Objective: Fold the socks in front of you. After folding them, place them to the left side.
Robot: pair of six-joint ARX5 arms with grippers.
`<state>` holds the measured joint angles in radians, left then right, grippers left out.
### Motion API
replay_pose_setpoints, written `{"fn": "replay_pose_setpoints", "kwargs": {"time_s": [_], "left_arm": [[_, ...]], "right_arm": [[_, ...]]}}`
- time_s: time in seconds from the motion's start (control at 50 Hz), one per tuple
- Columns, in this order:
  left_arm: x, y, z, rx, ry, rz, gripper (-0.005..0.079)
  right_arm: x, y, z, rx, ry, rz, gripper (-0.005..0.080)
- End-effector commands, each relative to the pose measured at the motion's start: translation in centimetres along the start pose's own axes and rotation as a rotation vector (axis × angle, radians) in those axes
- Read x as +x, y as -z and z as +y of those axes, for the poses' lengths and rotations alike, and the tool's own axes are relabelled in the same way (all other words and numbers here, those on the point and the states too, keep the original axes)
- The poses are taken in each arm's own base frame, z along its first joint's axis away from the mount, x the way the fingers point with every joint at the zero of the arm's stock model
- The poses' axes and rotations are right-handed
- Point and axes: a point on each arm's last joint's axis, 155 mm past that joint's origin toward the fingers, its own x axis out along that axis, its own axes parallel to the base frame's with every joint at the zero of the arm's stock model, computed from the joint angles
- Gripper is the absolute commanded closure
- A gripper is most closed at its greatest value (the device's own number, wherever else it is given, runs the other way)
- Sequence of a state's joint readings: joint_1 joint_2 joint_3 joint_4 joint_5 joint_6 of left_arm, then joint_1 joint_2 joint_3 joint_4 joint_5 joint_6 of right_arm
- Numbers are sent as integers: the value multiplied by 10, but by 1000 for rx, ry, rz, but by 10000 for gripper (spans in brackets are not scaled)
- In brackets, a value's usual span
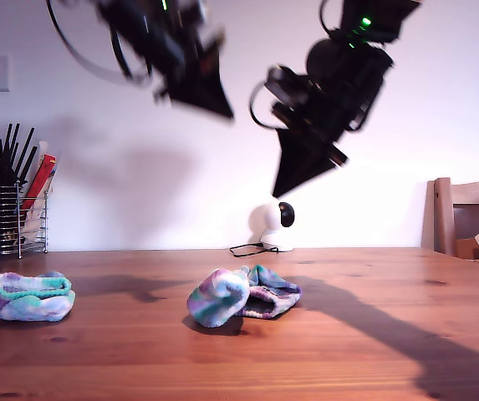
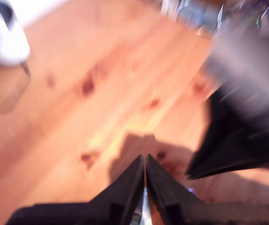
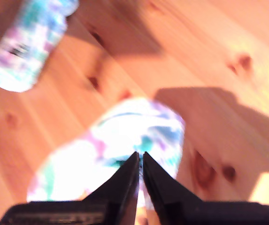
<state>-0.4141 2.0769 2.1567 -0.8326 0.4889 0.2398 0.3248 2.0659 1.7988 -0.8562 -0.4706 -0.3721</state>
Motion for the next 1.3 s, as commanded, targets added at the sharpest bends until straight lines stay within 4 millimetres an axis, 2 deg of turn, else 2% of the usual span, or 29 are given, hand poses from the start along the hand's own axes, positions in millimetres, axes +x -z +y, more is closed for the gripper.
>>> {"fn": "replay_pose_setpoints", "kwargs": {"time_s": [0.0, 0.14, 0.36, 0.44, 0.62, 0.96, 1.1, 1.28], "left_arm": [[23, 27, 10, -37, 12, 65, 762], [23, 25, 7, -36, 30, 58, 762], [26, 20, -1, -21, 45, 41, 762], [27, 19, -1, -20, 47, 35, 762], [33, 21, -2, -19, 67, 21, 762], [38, 30, 0, -22, 55, -71, 762], [38, 48, -3, -12, 48, -91, 762], [32, 80, -4, -24, 32, -121, 762]], "right_arm": [[-38, -16, 1, -28, 73, -115, 765], [-75, -16, 5, -40, 142, -256, 765], [-105, -16, 18, -58, 181, -364, 765], [-101, -10, 25, -57, 153, -356, 765], [-86, 6, 24, -52, 142, -333, 765], [-76, 14, 27, -34, 136, -350, 765], [-73, 8, 31, -23, 129, -383, 765], [-47, 24, 41, -4, 103, -381, 765]]}}
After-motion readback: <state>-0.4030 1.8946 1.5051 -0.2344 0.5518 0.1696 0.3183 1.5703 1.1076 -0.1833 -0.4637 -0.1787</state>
